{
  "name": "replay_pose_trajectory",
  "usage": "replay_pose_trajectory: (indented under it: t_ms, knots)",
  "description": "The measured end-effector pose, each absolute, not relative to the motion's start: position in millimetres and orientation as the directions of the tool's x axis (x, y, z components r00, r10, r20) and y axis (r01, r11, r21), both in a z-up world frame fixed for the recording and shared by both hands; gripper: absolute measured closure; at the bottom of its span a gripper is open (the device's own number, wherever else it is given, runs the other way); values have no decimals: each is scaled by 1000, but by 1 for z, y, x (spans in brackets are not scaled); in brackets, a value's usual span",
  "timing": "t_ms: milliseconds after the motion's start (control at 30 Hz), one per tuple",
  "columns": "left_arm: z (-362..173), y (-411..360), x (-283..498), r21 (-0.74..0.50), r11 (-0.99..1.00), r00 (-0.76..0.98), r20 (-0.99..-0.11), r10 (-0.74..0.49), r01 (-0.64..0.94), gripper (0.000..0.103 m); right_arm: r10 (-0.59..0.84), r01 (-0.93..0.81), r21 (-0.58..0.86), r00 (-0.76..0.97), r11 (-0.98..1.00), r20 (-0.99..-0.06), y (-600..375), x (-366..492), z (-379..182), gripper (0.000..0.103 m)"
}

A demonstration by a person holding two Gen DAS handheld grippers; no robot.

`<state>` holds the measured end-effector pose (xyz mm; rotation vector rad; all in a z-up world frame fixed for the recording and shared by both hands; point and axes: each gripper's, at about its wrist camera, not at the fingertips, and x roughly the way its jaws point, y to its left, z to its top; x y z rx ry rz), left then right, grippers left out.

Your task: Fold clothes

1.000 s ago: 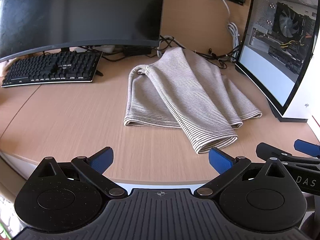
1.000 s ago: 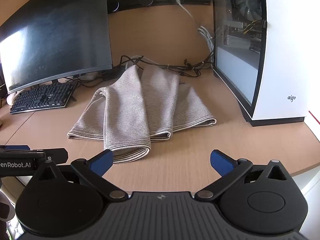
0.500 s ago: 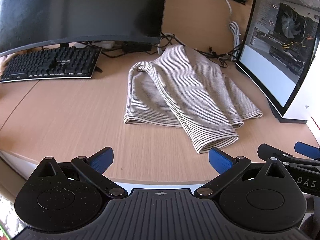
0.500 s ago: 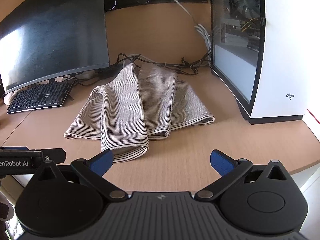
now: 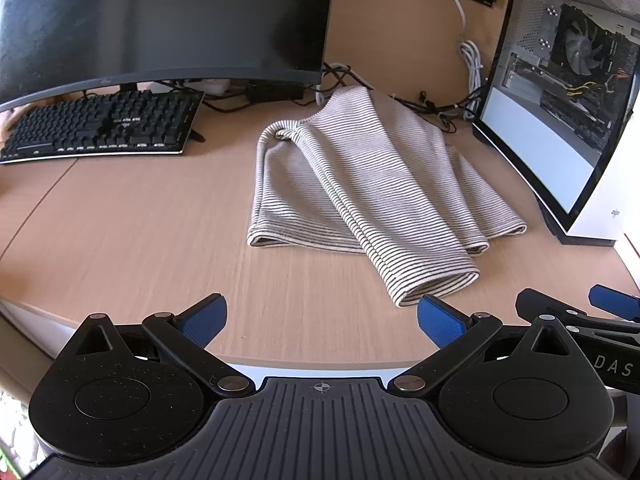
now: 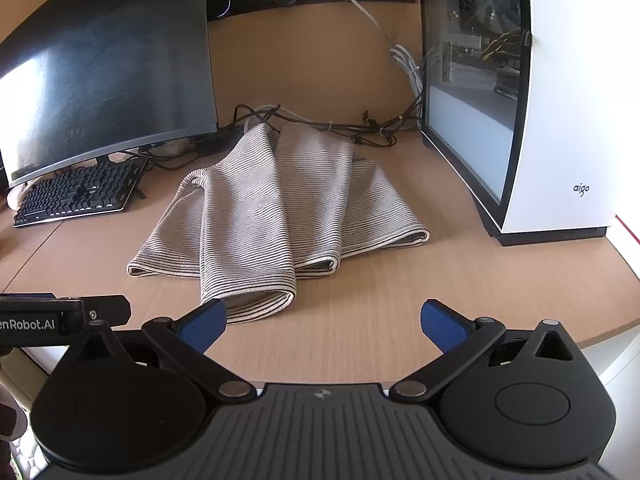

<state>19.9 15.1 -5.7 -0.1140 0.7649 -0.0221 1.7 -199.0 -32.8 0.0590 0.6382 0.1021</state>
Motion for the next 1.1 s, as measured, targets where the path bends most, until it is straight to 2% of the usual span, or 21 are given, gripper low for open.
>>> replay_pose_trajectory:
  t_ms: [1100]
  knots:
    - [-8, 18, 21, -120, 992, 714, -698, -64, -28, 0, 106, -63, 93, 792, 994, -601, -204, 0, -36, 0]
